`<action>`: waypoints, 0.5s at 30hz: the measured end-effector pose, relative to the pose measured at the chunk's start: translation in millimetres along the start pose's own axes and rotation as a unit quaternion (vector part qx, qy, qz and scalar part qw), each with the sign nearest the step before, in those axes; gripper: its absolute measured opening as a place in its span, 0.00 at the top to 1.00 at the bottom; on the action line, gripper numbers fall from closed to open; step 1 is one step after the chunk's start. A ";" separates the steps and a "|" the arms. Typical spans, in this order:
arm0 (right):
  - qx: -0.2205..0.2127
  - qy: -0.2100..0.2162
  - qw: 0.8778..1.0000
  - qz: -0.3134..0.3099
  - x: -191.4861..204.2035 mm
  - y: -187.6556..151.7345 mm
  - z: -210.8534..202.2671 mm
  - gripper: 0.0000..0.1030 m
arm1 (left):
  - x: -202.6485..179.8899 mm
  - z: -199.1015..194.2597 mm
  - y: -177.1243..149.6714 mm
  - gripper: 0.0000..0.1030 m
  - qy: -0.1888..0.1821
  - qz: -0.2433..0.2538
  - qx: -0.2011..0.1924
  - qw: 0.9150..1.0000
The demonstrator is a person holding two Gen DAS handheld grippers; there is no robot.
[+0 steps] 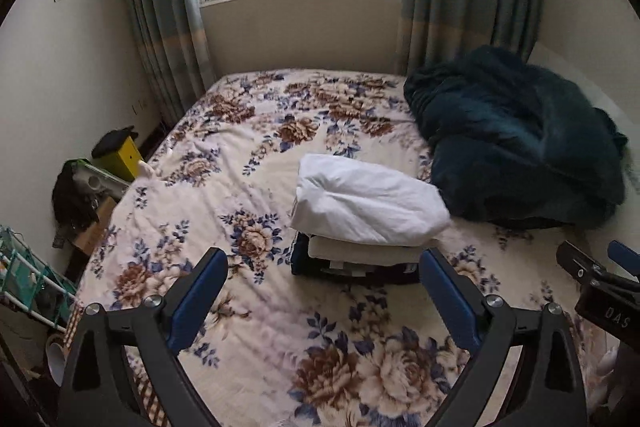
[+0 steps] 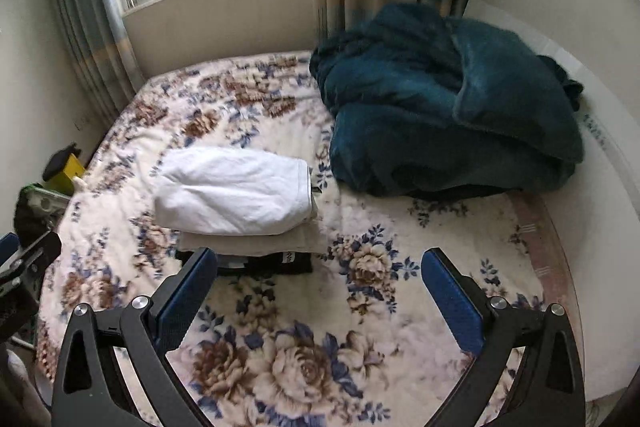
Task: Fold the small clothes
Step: 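Release the shirt on the stack and pull both tools back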
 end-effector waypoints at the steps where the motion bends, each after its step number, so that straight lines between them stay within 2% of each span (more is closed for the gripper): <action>1: -0.003 0.002 1.000 0.000 -1.0 -3.0 -16.3 0.00 | 0.6 -13.8 -3.0 0.05 -0.002 0.000 -0.002 1.000; 7: -0.035 0.015 0.999 -0.018 -2.5 -25.6 -124.3 0.00 | 0.3 -94.9 -20.8 0.05 0.006 0.006 -0.031 0.999; 15: -0.064 0.034 0.997 -0.032 -7.6 -50.3 -222.1 0.00 | 3.1 -154.2 -45.5 0.05 0.006 -0.008 -0.043 0.999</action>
Point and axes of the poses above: each gripper's, at about its wrist camera, not at the fingertips, and z roughly the way its jaws point, x to its left, y to its top, the point moved 5 cm from there along z, roughly the way its jaws point, and after that the axes turned 4 degrees about x, right-handed, at the moved point
